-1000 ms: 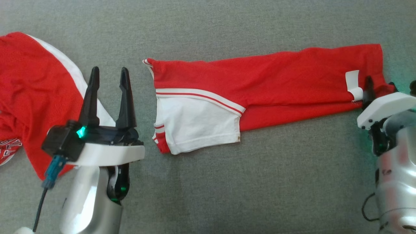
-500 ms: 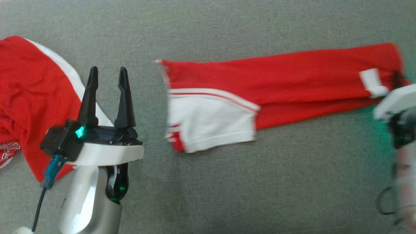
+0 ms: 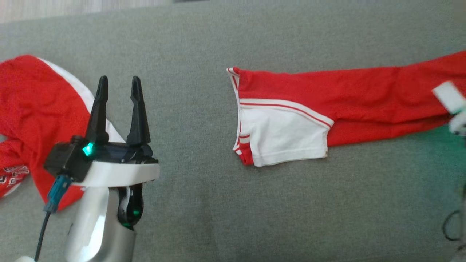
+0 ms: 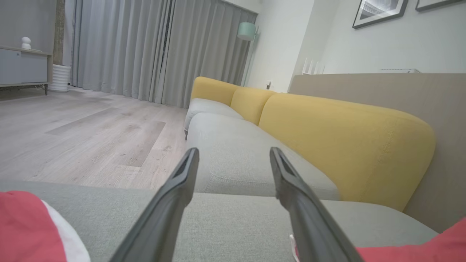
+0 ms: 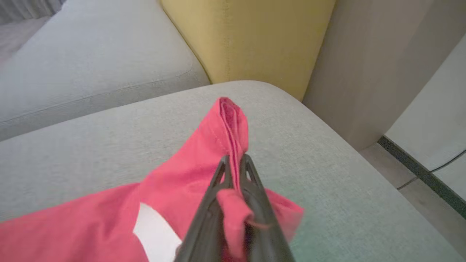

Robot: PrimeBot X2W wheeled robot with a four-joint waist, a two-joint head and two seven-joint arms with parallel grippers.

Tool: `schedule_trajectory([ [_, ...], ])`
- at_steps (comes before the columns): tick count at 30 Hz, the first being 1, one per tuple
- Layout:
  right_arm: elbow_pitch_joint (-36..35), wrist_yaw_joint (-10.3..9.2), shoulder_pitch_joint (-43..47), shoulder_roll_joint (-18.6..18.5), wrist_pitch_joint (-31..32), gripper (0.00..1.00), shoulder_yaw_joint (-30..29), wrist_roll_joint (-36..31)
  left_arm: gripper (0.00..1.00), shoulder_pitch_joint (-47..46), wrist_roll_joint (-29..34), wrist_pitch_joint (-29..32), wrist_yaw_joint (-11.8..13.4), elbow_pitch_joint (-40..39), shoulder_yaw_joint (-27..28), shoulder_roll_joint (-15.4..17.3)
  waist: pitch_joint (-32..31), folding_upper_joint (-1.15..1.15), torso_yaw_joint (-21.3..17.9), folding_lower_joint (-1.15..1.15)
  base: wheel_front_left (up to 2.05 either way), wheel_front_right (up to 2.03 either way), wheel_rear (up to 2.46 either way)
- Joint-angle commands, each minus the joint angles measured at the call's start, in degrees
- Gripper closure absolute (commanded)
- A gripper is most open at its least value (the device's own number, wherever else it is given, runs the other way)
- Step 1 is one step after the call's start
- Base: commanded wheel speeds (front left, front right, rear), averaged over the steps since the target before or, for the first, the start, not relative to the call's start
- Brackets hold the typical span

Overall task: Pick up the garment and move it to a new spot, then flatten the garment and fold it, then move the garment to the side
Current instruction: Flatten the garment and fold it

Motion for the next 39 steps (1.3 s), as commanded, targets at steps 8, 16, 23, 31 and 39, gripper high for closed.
schedule_trajectory([
  [8,-7.73,-0.05,-0.64,7.36,0.41,1.0,13.49,2.49,0.0,1.81,-1.9,-0.29,0.24,-1.79,2.25,0.42,-6.89,0.0,0.27,0.0,0.0,0.0,0.0],
  [16,-12.59,-0.05,3.79,10.29,3.18,1.0,31.88,16.28,0.0,3.56,-2.36,-0.29,0.48,-1.92,2.05,0.41,-9.38,0.0,2.55,0.0,0.0,0.0,0.0],
  [23,-10.27,-0.05,6.32,10.32,1.11,1.0,44.01,25.48,0.0,3.69,-2.35,-0.29,0.46,-1.78,1.03,0.41,-9.28,0.0,5.68,0.0,0.0,0.0,0.0],
  [31,-4.08,-0.05,5.79,10.33,-2.07,1.0,50.38,30.48,0.0,3.68,-2.54,-0.29,0.49,-1.32,0.15,0.41,-8.52,0.0,8.62,0.0,0.0,0.0,0.0],
  [39,-1.7,-0.05,4.2,10.33,-4.4,0.0,59.61,38.89,0.0,3.32,-3.05,-0.29,0.84,-1.04,-0.05,0.41,-7.63,0.0,10.07,0.0,0.0,0.0,0.0],
])
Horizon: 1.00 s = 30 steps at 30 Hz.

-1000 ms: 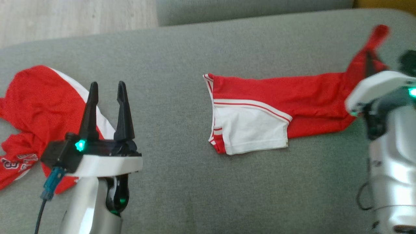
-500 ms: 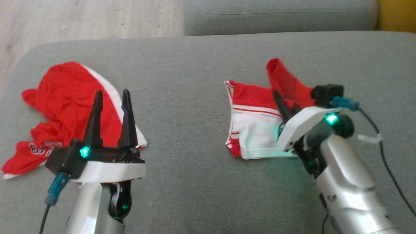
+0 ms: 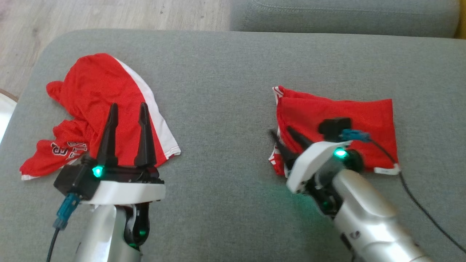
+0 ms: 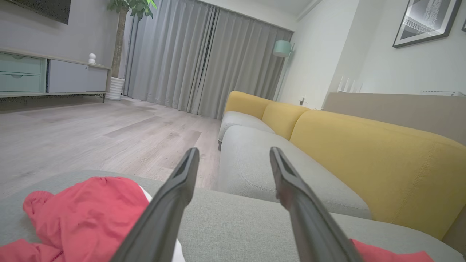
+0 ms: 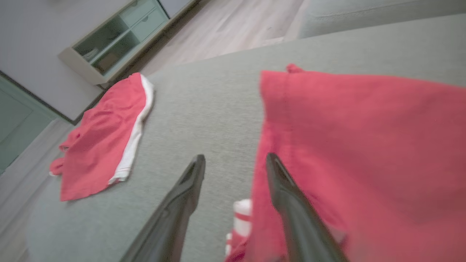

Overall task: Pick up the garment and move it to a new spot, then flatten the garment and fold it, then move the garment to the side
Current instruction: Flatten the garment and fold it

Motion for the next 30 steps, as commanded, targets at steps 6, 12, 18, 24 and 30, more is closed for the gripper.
schedule_trajectory([
  [6,-4.86,-0.05,-4.54,0.88,-4.02,0.0,6.6,6.84,0.0,-1.41,-0.04,-0.29,0.45,-1.71,2.15,0.42,-0.89,0.0,-2.0,-0.01,0.0,0.0,0.0],
  [12,-1.42,-0.05,-9.15,0.88,-11.7,0.0,3.31,1.05,0.0,-1.22,0.11,-0.29,0.36,-2.69,2.77,0.42,-1.86,0.0,-5.62,-0.01,0.0,0.0,0.0],
  [18,-0.68,-0.05,-9.27,-2.69,-15.55,0.0,-4.27,-9.28,0.0,-0.88,0.4,-0.29,0.48,-3.66,2.52,0.42,-1.89,0.0,-8.87,-0.01,0.0,0.0,0.0],
  [24,-6.45,-0.05,-2.99,-6.12,-16.28,0.0,-13.89,-18.6,0.0,0.25,1.32,-0.29,0.35,-2.63,1.89,0.42,-1.71,0.0,-11.46,-0.01,0.0,0.0,0.0],
  [30,-16.68,-0.05,8.04,-1.48,-16.32,0.0,-25.43,-26.28,0.0,2.15,2.93,-0.29,0.16,-1.52,2.04,0.42,-1.62,0.0,-12.56,-0.01,0.0,0.0,0.0],
])
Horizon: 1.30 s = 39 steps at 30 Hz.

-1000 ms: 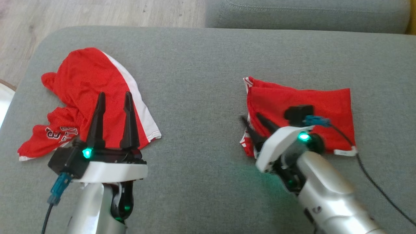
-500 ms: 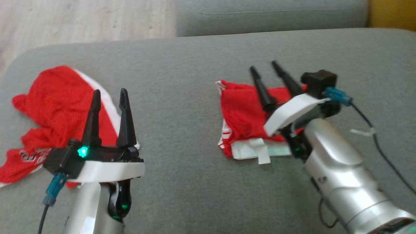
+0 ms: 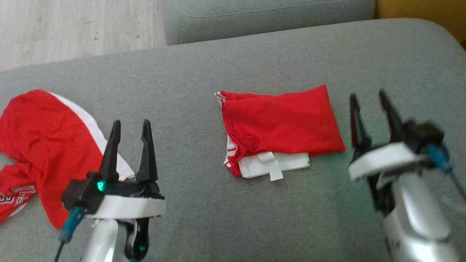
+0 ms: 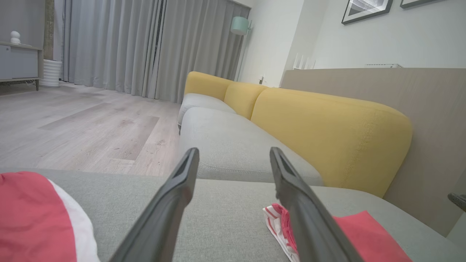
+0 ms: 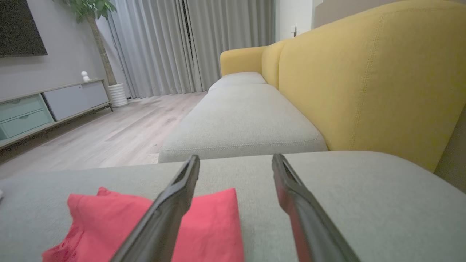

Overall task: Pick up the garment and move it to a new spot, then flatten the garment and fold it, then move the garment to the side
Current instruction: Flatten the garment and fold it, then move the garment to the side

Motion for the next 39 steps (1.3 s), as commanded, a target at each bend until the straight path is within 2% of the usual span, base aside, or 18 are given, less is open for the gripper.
schedule_trajectory([
  [1,-4.26,-0.05,2.24,2.27,-0.61,0.0,-0.58,-2.28,0.0,-0.62,0.7,-0.29,0.15,-1.71,1.58,0.42,0.07,0.0,-0.22,0.0,0.0,0.0,0.0],
  [8,-8.96,-0.05,7.0,3.86,-0.61,0.0,-2.46,-4.94,0.0,0.32,0.69,-0.29,0.36,-1.86,1.53,0.42,0.34,0.0,-0.34,0.0,0.0,0.0,0.0],
  [13,-8.56,-0.05,6.18,3.9,-0.47,0.0,-2.17,-4.72,0.0,-0.87,0.57,-0.29,0.25,-2.0,0.92,0.42,1.53,0.0,0.56,0.0,0.0,0.0,0.0],
  [21,-1.28,-0.05,0.98,3.91,5.98,0.0,-1.82,-3.02,0.0,-3.1,0.18,-0.29,0.11,-1.94,-1.31,0.42,5.67,0.0,4.09,0.0,0.0,0.0,0.0],
  [24,2.67,-0.05,-0.91,3.91,7.43,0.0,-3.64,-4.01,0.0,-3.73,0.08,-0.29,0.13,-1.67,-1.65,0.42,7.02,0.0,5.62,0.0,0.0,0.0,0.0],
  [30,10.69,-0.05,-3.93,3.91,7.07,0.0,-10.82,-8.13,0.0,-4.53,-0.13,-0.29,-0.03,-1.1,-2.53,0.42,8.27,0.0,8.18,0.0,0.0,0.0,0.0],
  [38,19.24,-0.05,-6.48,3.91,5.96,0.0,-9.68,-6.77,0.0,-4.56,-0.24,-0.29,-0.01,-0.94,-2.66,0.42,8.56,0.0,9.04,0.0,0.0,0.0,0.0],
  [39,19.91,-0.05,-6.83,3.91,5.72,0.52,-9.4,-6.74,0.0,-4.61,-0.27,-0.29,0.07,-0.89,-2.65,0.42,8.51,0.0,8.95,0.0,0.0,0.0,0.0],
])
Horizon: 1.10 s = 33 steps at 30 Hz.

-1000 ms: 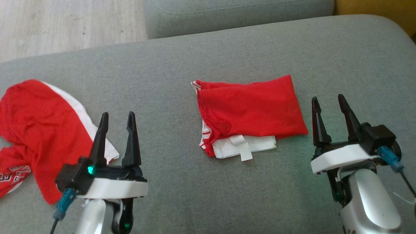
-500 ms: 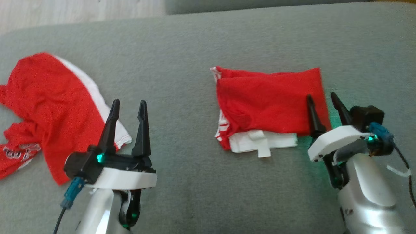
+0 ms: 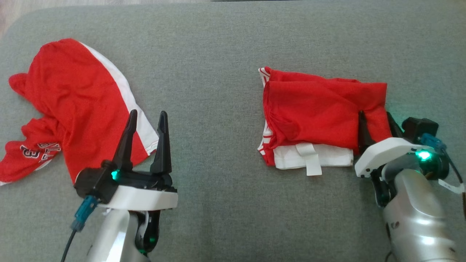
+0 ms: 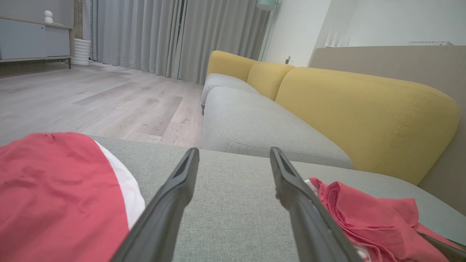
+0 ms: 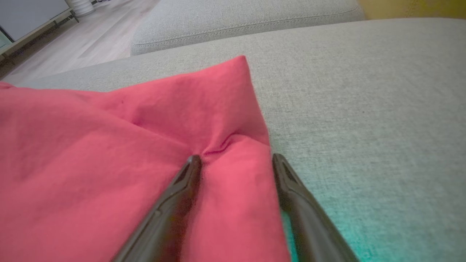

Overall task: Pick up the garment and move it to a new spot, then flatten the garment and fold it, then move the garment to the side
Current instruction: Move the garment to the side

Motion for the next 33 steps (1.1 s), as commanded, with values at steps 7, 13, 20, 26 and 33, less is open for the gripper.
schedule_trajectory([
  [7,-0.53,-0.05,-3.35,0.65,-2.63,1.0,2.38,-7.03,0.0,-2.29,-0.4,-0.29,0.36,-2.45,1.15,0.41,-1.04,0.0,-3.37,0.0,0.0,0.0,0.0],
  [13,-3.23,-0.05,-4.97,-0.98,-2.47,1.0,3.84,-11.67,0.0,-3.25,-0.07,-0.29,0.3,-2.73,0.69,0.41,-1.31,0.0,-7.15,0.0,0.0,0.0,0.0],
  [20,-4.71,-0.05,-7.96,-11.4,-2.83,1.0,10.97,-11.63,0.0,-5.53,-0.28,-0.29,0.45,-4.52,-1.71,0.41,0.29,0.0,-11.92,0.0,0.0,0.0,0.0],
  [26,-3.73,-0.05,-12.06,-21.88,-3.97,1.0,14.31,-11.82,0.0,-8.23,0.17,-0.29,0.53,-5.06,-4.51,0.41,3.41,0.0,-13.42,0.0,0.0,0.0,0.0],
  [33,0.41,-0.05,-15.93,-27.21,-3.92,1.0,11.55,-11.55,0.0,-10.06,1.02,-0.29,0.53,-5.74,-5.57,0.41,6.52,0.0,-12.43,0.0,0.0,0.0,0.0],
])
